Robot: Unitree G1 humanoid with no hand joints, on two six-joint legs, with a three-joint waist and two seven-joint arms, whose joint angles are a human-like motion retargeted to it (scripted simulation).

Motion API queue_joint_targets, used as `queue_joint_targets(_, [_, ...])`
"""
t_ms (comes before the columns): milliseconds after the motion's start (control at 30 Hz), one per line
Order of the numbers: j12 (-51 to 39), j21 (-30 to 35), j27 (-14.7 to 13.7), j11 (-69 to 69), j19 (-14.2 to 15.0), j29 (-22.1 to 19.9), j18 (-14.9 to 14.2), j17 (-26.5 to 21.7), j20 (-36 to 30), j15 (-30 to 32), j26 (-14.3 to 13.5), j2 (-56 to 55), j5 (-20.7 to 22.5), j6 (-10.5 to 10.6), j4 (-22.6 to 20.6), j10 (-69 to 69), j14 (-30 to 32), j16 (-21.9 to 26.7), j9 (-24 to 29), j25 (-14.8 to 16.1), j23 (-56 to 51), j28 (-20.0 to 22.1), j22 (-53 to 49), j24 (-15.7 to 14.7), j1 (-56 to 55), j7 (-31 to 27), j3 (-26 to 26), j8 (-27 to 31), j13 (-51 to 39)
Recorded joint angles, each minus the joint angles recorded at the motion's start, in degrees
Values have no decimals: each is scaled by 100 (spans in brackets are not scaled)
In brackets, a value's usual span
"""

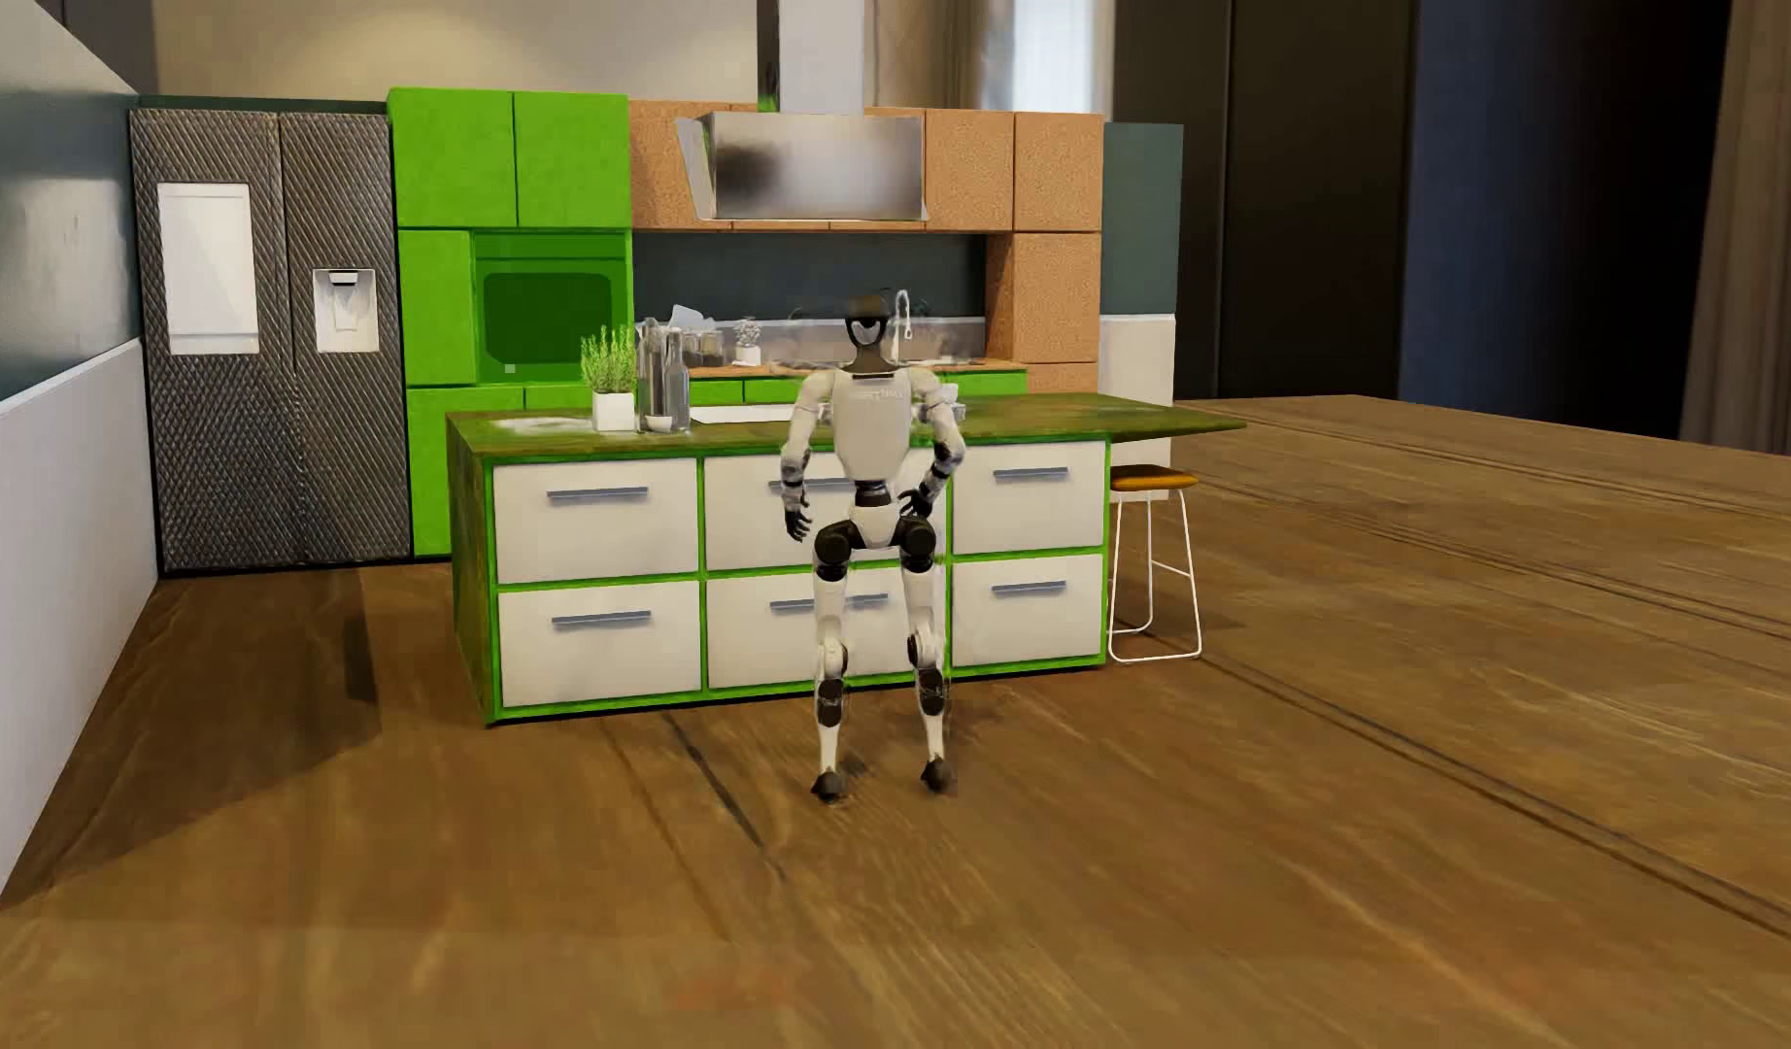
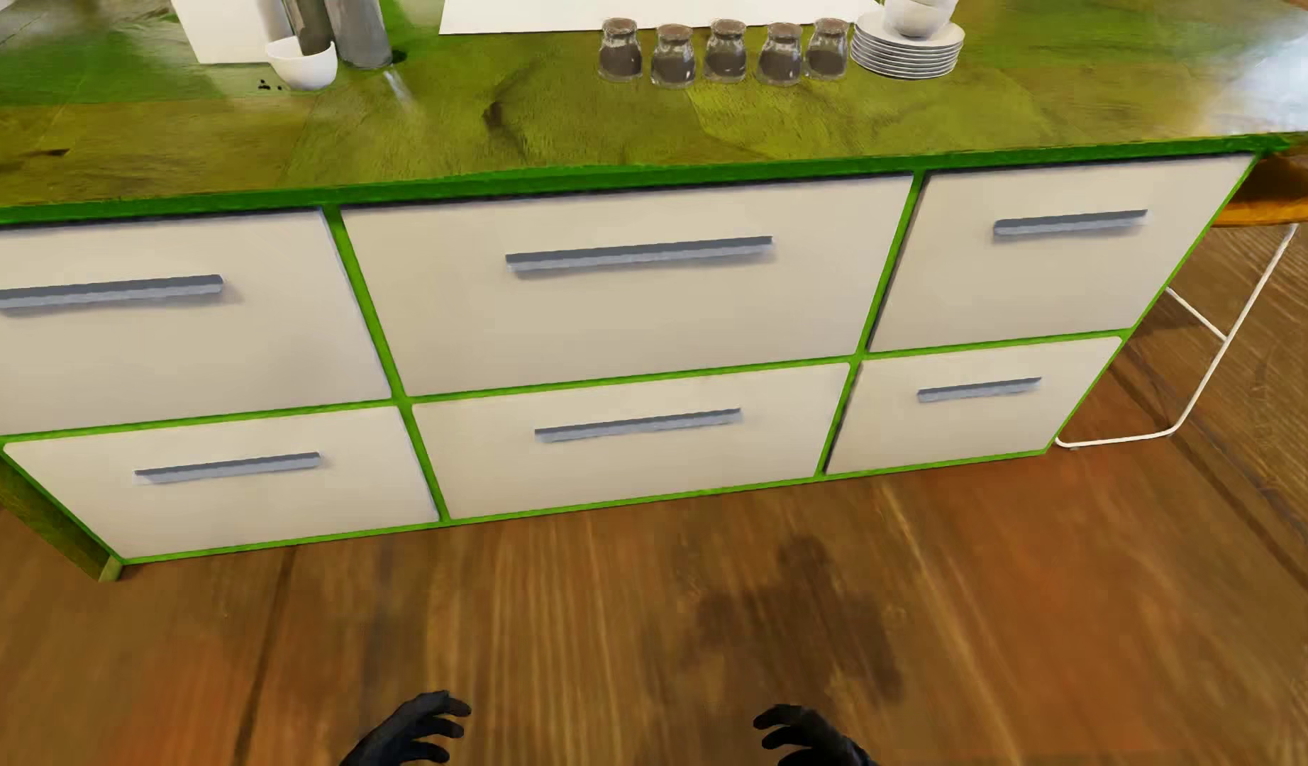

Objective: Reach

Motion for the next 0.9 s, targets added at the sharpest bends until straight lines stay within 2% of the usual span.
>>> queue_joint_targets(33, [27, 22, 0, 13, 0, 0, 0, 5, 111, -82, 0, -27, 36, 27, 52, -45, -17, -17, -44, 0, 31, 0, 20, 0, 61, 0, 73, 0, -6])
queue_joint_targets(67, [-30, -30, 0, 84, 0, 0, 0, 19, -362, -155, 0, -55, 46, 13, 55, -49, -18, 30, -62, 0, 57, 0, 15, 0, 63, 0, 94, 0, 32])
queue_joint_targets(333, [-103, -110, 0, 65, 0, 0, 0, 60, -371, -147, 0, -31, 39, 4, 57, -47, -11, 56, -44, 0, 134, 0, -41, 0, 83, 0, 89, 0, -98])
queue_joint_targets(533, [-772, -161, 0, 87, 0, 0, 0, -96, -746, -163, 0, -46, 49, 75, 77, -60, 37, 262, -58, 0, 10, 0, -213, 0, 93, 0, 142, 0, -826])
queue_joint_targets(600, [-1266, -225, 0, 100, 0, 0, 0, -302, -875, -154, 0, -71, 39, 108, 63, -57, 56, 419, -66, 0, -161, 0, -359, 0, 67, 0, 166, 0, -1322])
queue_joint_targets(700, [-2530, -431, 0, 67, 0, 0, 0, -725, -1039, -91, 0, -48, 41, 137, 51, -70, 87, 856, -49, 0, -405, 0, -738, 0, 105, 0, 264, 0, -2451])
queue_joint_targets(833, [-4878, -622, 0, 61, 0, 0, 0, -1542, -1054, -58, 0, -26, 40, 169, 38, -70, 103, 1525, -59, 0, -373, 0, -838, 0, 129, 0, 344, 0, -4600])
queue_joint_targets(900, [-6172, -323, 0, 60, 0, 0, 0, -2078, -1346, -33, 0, -33, 43, 173, 22, -75, 102, 1958, -100, 0, -275, 0, -714, 0, 141, 0, 361, 0, -5886])
